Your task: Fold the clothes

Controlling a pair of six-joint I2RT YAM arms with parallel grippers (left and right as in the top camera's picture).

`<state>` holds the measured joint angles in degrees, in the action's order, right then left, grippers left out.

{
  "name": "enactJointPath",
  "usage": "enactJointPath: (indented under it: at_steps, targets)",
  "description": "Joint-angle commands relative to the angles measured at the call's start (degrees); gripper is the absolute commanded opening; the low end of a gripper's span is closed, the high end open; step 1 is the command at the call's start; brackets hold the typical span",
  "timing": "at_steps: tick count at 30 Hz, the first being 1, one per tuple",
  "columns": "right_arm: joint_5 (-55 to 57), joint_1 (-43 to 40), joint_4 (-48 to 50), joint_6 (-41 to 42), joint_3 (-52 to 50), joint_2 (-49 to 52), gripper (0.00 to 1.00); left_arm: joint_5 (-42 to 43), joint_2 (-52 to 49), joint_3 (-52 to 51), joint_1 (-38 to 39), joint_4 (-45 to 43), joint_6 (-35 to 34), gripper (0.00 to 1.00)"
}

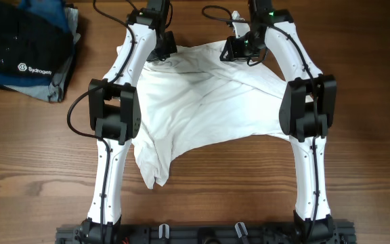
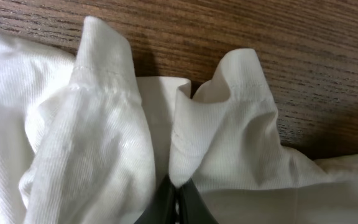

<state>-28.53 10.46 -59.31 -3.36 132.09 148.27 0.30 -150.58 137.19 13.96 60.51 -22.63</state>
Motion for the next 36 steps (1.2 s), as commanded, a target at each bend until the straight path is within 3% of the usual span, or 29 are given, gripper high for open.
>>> enactJointPath:
  at_steps: [1,10,21,36]
  targets:
    - [-1.8,1.2,0.4,-1.2,-0.1,1.1,0.34,0.1,-0.2,0.4,-0.4,0.3,-0.5,0.04]
    - [-1.7,2.6,1.1,-1.2,-0.1,1.1,0.04,0.1,-0.2,0.4,-0.4,0.4,-0.5,0.04]
    - [6.1,1.1,2.4,2.0,0.4,1.0,0.05,0.1,-0.2,0.4,-0.4,0.4,-0.5,0.04]
    - [6.0,-11.2,1.0,3.8,1.9,-7.1,0.05,0.1,-0.2,0.4,-0.3,0.4,-0.5,0.04]
